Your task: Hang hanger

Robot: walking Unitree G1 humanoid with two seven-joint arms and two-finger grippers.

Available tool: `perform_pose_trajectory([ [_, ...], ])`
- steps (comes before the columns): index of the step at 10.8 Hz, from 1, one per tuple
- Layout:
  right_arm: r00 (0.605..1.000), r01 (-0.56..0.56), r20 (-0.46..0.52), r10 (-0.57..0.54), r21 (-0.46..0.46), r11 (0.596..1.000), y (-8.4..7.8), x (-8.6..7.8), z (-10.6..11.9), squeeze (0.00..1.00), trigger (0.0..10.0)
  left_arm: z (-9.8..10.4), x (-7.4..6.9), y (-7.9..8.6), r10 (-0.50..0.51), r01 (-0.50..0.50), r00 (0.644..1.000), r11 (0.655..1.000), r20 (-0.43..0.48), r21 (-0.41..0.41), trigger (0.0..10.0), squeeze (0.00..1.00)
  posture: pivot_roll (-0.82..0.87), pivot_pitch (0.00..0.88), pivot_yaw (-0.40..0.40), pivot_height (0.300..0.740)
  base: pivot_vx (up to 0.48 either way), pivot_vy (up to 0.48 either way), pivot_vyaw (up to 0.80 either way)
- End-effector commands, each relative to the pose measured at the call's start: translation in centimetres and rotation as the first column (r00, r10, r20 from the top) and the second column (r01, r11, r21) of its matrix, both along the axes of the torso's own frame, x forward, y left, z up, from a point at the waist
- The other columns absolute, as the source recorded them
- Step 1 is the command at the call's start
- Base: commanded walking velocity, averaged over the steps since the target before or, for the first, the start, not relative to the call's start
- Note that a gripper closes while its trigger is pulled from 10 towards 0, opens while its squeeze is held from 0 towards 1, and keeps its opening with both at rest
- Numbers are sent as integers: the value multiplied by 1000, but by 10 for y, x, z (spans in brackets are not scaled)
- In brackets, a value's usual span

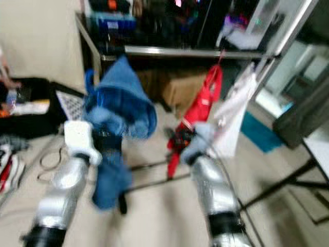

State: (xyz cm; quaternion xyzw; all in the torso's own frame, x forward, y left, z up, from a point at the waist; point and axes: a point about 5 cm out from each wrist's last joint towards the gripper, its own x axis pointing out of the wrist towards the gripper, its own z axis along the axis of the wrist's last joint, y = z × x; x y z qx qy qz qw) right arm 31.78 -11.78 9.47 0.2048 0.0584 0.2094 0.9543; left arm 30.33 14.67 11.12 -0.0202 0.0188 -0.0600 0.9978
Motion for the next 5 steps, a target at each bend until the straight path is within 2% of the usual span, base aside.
perform_pose_trajectory([
  [1, 998, 62, 3, -62, -21, 998, -21, 1, 1, 0, 10000, 4, -1, -22, -77, 77, 997, 997, 19, -17, 10000, 0, 163, 20, -131, 740, 428, 0, 0],
  [2, 998, 64, 2, -64, -21, 998, -21, 0, 0, 0, 10000, 3, -2, -23, -80, 81, 997, 996, 13, -22, 10000, 0, 163, 21, -131, 740, 442, 0, 0],
  [5, 998, 66, -3, -66, -20, 998, -22, 1, 0, 0, 10000, -2, -2, -28, -126, 126, 992, 992, -19, -21, 10000, 0, 164, 18, -131, 740, 0, 0, 0],
])
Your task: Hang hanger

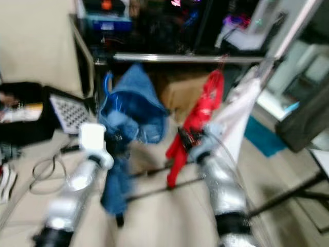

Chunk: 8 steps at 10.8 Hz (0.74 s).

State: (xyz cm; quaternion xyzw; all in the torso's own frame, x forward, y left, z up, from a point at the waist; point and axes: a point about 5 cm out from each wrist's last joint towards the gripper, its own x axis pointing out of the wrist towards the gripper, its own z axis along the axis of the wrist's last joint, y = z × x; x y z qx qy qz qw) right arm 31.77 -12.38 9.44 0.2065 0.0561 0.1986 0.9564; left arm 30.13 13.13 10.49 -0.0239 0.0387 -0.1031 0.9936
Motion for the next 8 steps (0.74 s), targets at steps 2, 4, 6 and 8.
perform_pose_trajectory([
  [2, 999, 42, 1, -42, -21, 999, -16, 2, 1, 0, 10000, 3, 0, -16, -54, 54, 999, 998, 4, -25, 10000, 0, 163, 15, -130, 740, 0, 0, 0],
  [4, 999, 40, 2, -40, -20, 999, -15, 2, 1, 0, 10000, 10, 9, -8, -43, 43, 999, 999, 20, -16, 10000, 0, 164, 17, -132, 740, 0, 0, 0],
  [6, 999, 36, 4, -36, -21, 999, -13, 2, 2, 0, 10000, 16, 15, 1, -41, 41, 999, 999, 30, -5, 10000, 0, 164, 17, -130, 740, 127, 0, 0],
  [8, 999, 36, 6, -36, -18, 999, -13, 1, 2, 0, 10000, 17, 16, 2, -34, 35, 999, 999, 34, -14, 10000, 0, 163, 20, -130, 740, 469, 0, 0],
])
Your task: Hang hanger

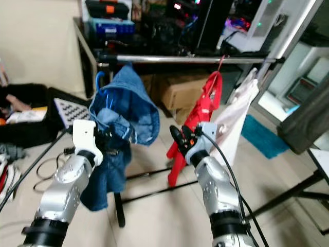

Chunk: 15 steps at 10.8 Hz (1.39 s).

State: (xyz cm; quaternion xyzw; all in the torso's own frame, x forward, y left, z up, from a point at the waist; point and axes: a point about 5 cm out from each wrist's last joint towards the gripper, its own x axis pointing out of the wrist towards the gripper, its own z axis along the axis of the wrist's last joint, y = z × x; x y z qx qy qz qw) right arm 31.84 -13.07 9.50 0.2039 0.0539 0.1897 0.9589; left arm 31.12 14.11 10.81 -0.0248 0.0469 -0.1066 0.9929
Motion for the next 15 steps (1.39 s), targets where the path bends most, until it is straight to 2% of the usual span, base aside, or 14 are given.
perform_pose_trajectory([
  [1, 1000, 17, 1, -17, -12, 1000, -6, 0, 1, 0, 10000, 14, 6, -8, -29, 30, 998, 999, 51, -14, 10000, 0, 163, 21, -130, 740, 469, 0, 0],
  [4, 1000, 19, -1, -19, -11, 1000, -5, -1, 0, 0, 10000, 13, 5, -9, -42, 42, 998, 999, 54, -2, 10000, 0, 162, 22, -132, 740, 480, 0, 0],
  [6, 1000, 20, -1, -20, -12, 1000, -6, 0, 0, 0, 10000, 12, 4, -12, -63, 61, 997, 997, 54, 35, 10000, 0, 164, 21, -132, 740, 362, 0, 0],
  [13, 1000, 18, -9, -18, -12, 1000, -3, -1, -2, 0, 10000, 8, -1, -18, -110, 105, 992, 991, 54, 80, 10000, 0, 169, 23, -130, 740, 0, 0, 0],
  [15, 1000, 16, -8, -16, -15, 1000, -3, -1, -2, 0, 10000, 18, 2, -18, -124, 113, 987, 987, 98, 112, 10000, 0, 168, 23, -134, 740, 0, 0, 0],
])
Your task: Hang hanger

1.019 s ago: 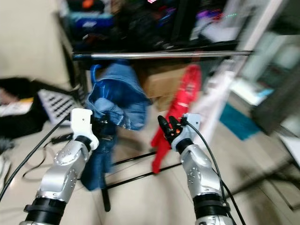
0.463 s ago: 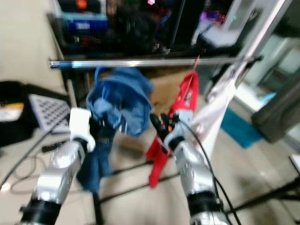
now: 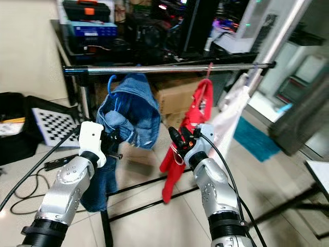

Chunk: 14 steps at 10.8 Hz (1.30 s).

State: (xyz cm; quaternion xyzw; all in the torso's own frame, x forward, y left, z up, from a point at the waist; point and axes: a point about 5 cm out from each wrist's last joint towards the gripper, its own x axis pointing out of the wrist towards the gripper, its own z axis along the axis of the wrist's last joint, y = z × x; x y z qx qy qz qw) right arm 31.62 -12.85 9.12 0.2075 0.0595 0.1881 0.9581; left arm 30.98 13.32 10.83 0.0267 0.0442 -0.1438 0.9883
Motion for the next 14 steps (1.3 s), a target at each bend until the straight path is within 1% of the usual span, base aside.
perform_pose_trajectory([
  [1, 1000, 14, 6, -14, -22, 1000, -6, 2, 2, 0, 10000, 27, 9, -2, -10, 14, 996, 999, 94, -35, 10000, 0, 169, 22, -136, 740, 0, 0, 0],
  [3, 1000, 10, 9, -10, -24, 1000, -5, 3, 3, 0, 10000, 33, 17, 9, 0, 4, 996, 999, 92, -39, 10000, 0, 171, 22, -140, 740, 0, 0, 0],
  [5, 1000, 5, 11, -5, -26, 1000, -4, 3, 4, 0, 10000, 38, 25, 18, -3, 6, 998, 999, 71, -44, 10000, 0, 170, 24, -143, 740, 0, 0, 0],
  [6, 1000, 2, 13, -2, -29, 1000, -4, 3, 5, 0, 10000, 42, 31, 22, 3, -1, 997, 1000, 74, -26, 10000, 0, 168, 24, -145, 740, 0, 0, 0],
  [7, 1000, 0, 14, 1, -33, 999, -5, 3, 5, 0, 10000, 47, 38, 27, 10, -8, 998, 1000, 66, -30, 10000, 0, 169, 23, -146, 740, 0, 0, 0],
  [8, 1000, -1, 13, 1, -34, 999, -5, 4, 5, 0, 10000, 46, 41, 29, 12, -11, 999, 999, 37, -36, 10000, 0, 169, 23, -146, 740, 0, 0, 0],
  [9, 1000, -5, 14, 5, -34, 999, -3, 4, 5, 0, 10000, 39, 47, 36, 17, -18, 999, 1000, -39, -12, 10000, 0, 169, 21, -145, 740, 0, 0, 0],
  [10, 1000, -7, 16, 8, -34, 999, -2, 4, 5, 0, 10000, 37, 50, 37, 5, -4, 998, 1000, -59, 18, 10000, 0, 168, 20, -144, 740, 0, 0, 0],
  [11, 1000, -10, 23, 11, -36, 999, -1, 4, 7, 0, 10000, 36, 52, 38, 3, -1, 997, 1000, -80, 27, 10000, 0, 167, 19, -141, 740, 0, 0, 0],
  [12, 998, -27, 53, 30, -50, 998, 1, 3, 11, 0, 10000, 36, 55, 40, 13, -11, 996, 1000, -91, 27, 10000, 0, 163, 18, -137, 740, 0, 0, 0],
  [13, 996, -46, 71, 50, -65, 997, 4, 1, 13, 0, 10000, 33, 56, 41, 19, -16, 993, 1000, -121, 27, 10000, 0, 159, 17, -133, 740, 0, 0, 0],
  [14, 996, -51, 76, 56, -70, 996, 5, 1, 14, 0, 10000, 30, 56, 40, 25, -22, 990, 1000, -139, 20, 10000, 0, 158, 17, -132, 740, 0, 0, 0],
])
